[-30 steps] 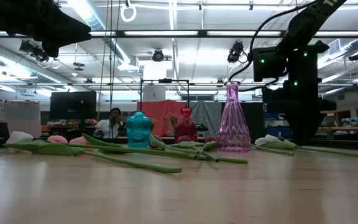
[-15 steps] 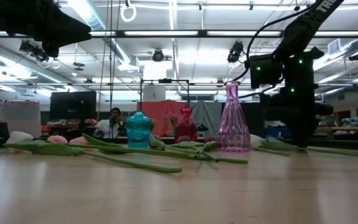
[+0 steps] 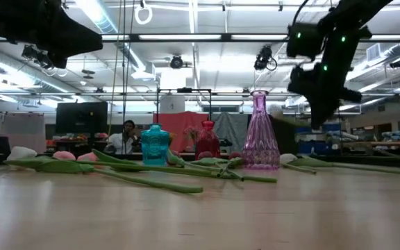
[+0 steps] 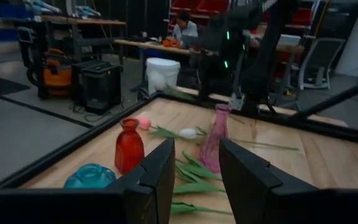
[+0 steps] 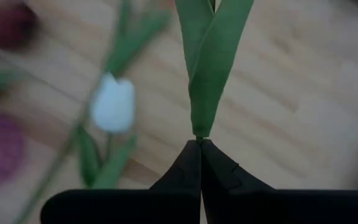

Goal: Sort flowers into vase by color
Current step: Put the right white flower into the pink vase

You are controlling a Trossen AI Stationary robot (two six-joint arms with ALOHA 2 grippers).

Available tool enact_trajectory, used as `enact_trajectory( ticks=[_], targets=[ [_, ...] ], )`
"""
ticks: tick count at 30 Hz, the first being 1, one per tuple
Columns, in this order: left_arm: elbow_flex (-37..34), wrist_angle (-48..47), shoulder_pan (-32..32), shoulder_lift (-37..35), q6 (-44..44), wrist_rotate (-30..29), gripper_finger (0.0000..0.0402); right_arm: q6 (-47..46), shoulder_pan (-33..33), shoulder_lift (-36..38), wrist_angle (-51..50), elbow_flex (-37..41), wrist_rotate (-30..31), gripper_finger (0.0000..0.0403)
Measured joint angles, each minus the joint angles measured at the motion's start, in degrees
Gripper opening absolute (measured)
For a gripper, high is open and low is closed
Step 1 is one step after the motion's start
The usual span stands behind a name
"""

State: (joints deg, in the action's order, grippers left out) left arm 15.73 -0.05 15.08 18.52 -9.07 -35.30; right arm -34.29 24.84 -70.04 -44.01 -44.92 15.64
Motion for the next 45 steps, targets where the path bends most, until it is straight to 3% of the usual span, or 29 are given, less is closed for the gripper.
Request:
enact_trajectory(
  ticks=[12, 19, 23, 37, 45],
  targets=[
    [-0.09, 0.57, 0.04, 2.44, 2.9, 10.47, 0.0131, 16.26, -5.67, 14.92, 25.72, -0.56, -6.35, 0.0004],
    [-0.09, 1.21, 0.04, 2.47, 2.57, 9.07, 0.0131, 23.01, -9.68, 16.21, 42.72, -0.61, -13.73, 0.0005],
    [-0.11, 2.63, 0.04, 2.49, 2.61, 6.88, 0.0131, 26.13, -11.5, 14.73, 49.33, -0.62, -13.99, 0.0005],
    [-0.11, 3.36, 0.04, 2.49, 2.79, 4.93, 0.0131, 29.19, -11.98, 8.07, 55.01, -0.67, -12.34, 0.0005],
    [-0.11, 2.49, 0.04, 2.49, 2.64, 4.91, 0.0131, 29.15, -13.97, 6.51, 53.12, -0.62, -12.24, 0.0005]
  ],
)
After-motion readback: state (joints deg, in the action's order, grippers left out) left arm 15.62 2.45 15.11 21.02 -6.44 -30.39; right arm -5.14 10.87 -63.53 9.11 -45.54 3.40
